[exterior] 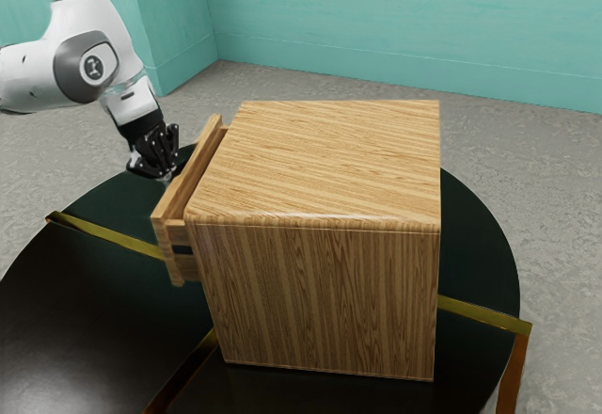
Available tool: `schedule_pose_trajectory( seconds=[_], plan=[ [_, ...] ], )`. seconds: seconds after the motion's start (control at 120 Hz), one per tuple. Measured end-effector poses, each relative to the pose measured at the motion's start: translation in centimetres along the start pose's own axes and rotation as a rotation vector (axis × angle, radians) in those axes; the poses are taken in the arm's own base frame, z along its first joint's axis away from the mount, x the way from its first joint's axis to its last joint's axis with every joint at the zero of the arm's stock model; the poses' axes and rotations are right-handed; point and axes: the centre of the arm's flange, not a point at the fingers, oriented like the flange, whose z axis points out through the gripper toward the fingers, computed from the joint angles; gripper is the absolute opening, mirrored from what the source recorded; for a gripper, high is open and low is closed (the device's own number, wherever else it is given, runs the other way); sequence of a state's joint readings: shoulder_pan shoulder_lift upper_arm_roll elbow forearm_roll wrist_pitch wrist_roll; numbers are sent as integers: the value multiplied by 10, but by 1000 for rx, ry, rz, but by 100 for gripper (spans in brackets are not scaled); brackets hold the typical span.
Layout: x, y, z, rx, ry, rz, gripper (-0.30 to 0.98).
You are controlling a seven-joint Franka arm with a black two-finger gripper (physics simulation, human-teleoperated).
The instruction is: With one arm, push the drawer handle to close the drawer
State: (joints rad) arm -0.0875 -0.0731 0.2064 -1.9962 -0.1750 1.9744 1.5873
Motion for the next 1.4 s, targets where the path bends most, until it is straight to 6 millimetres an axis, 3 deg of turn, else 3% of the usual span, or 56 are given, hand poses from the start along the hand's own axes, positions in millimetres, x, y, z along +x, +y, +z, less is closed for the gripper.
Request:
schedule_pose_trajectory(
  seconds=[0.233,0.475,0.65,0.767,0.858,0.908,1.017,1.167,1.4],
  plan=[
    [18,-1,4,3,11,-5,-9],
    [55,2,12,-1,24,29,-9],
    [47,7,11,-7,27,1,-10],
    [9,16,-27,30,26,-68,-10],
    [-16,19,-80,82,-8,-127,-10],
    [-16,20,-112,113,-44,-141,-7],
    [-4,24,-160,150,-97,-195,17],
    [-1,35,-188,135,-140,-446,43],
    [1,45,-186,85,-146,-803,60]
  ],
)
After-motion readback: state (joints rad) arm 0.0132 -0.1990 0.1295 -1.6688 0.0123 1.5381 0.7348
